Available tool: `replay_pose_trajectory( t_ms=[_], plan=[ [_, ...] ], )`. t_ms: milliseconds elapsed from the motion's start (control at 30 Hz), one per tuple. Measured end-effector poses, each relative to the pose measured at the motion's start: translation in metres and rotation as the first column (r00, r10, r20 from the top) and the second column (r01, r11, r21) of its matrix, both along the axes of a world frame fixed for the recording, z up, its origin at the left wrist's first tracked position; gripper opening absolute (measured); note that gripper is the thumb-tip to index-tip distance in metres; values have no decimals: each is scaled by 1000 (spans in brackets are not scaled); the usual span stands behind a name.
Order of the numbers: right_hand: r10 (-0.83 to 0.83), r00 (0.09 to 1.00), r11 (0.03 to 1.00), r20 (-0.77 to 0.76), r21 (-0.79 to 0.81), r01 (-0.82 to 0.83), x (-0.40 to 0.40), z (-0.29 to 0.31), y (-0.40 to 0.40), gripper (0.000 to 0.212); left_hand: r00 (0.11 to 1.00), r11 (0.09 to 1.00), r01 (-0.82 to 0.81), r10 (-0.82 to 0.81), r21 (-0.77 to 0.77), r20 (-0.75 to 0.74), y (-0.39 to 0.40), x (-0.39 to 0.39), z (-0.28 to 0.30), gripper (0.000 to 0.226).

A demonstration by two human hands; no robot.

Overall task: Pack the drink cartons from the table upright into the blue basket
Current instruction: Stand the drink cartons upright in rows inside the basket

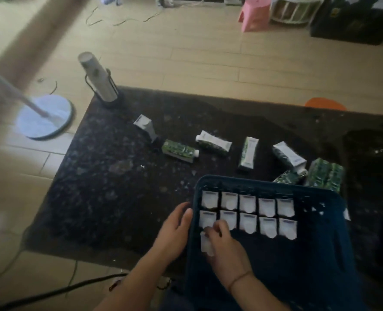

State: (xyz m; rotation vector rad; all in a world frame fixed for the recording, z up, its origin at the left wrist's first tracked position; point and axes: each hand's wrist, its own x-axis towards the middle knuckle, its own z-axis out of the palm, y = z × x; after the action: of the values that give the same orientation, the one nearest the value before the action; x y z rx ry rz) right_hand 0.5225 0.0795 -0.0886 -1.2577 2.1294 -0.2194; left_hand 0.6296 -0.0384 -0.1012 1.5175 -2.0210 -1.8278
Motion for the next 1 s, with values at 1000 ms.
replay_pose_trajectory(
  t_ms=[1000],
  plan=[
    [130,972,980,-195,-125,-156,-6,9,-19,46,953,909,-88,196,-407,231,-105,-63,-32,52]
  ],
)
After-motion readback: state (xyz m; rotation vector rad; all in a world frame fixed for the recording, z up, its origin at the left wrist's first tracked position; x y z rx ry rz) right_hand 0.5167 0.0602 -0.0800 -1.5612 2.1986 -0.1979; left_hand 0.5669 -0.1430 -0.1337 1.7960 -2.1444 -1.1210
